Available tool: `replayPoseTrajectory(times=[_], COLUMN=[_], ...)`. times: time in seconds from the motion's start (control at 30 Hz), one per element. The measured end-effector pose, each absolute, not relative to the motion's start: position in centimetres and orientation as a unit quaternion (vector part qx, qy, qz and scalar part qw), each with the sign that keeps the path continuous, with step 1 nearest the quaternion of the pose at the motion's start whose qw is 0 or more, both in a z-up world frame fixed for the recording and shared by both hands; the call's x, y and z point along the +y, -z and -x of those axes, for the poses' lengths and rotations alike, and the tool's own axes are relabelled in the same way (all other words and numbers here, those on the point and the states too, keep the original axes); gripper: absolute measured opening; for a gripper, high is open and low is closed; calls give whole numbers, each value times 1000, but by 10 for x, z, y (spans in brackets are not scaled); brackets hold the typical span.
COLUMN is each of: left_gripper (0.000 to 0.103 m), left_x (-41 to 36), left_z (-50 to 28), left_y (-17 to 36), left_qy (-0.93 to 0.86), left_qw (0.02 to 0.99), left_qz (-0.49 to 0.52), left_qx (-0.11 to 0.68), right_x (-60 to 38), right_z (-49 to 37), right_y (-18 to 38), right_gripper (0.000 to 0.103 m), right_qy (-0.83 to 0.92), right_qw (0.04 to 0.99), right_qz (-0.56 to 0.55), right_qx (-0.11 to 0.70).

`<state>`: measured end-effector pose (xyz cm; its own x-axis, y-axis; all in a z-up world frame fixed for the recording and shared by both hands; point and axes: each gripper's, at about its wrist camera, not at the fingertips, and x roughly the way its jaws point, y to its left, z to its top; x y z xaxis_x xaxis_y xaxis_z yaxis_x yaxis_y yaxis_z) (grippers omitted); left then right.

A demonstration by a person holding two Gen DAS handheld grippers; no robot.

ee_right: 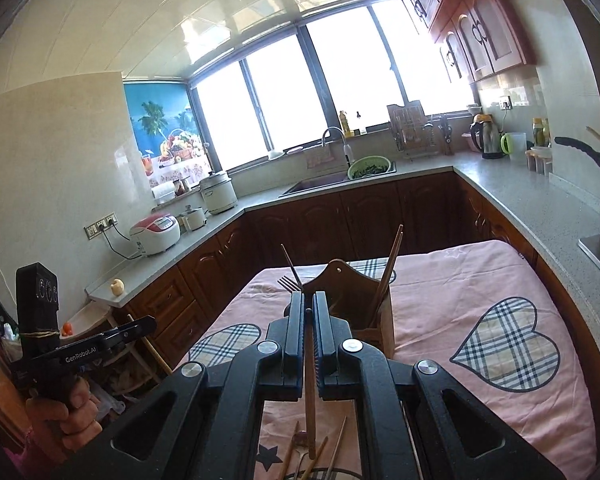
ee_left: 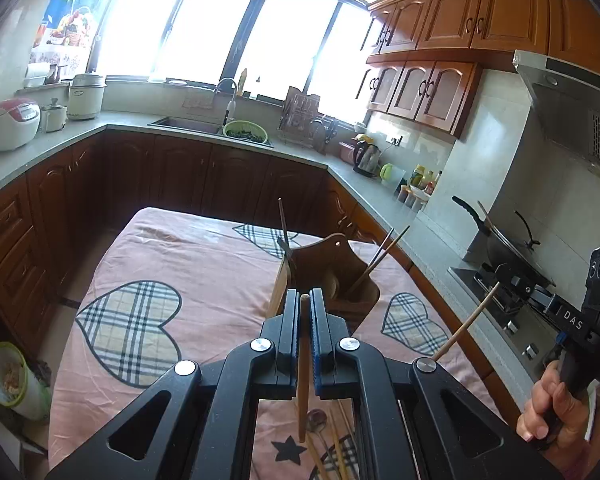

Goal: Organize utensils
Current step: 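Carry both held chopsticks over the wooden holder and lower them in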

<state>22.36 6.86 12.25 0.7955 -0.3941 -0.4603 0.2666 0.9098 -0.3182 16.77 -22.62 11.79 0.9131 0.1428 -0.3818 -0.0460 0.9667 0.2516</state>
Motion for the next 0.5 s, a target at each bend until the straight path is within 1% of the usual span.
replayPoseTrajectory(times=[0.27,0.5], left_gripper=[3,3], left_x=[61,61], left_z=[-252,-288], left_y=[-137,-138], left_qy=[186,189], left_qw=[948,952], left_qz=[119,135], left_qx=[229,197], right_x=[-242,-255], right_z=[-184,-207], right_y=[-136,-153], right_gripper=[4,4], right_qy=[-33,-17], right_qw=[977,982], right_qz=[-132,-135], right_qx=[162,132])
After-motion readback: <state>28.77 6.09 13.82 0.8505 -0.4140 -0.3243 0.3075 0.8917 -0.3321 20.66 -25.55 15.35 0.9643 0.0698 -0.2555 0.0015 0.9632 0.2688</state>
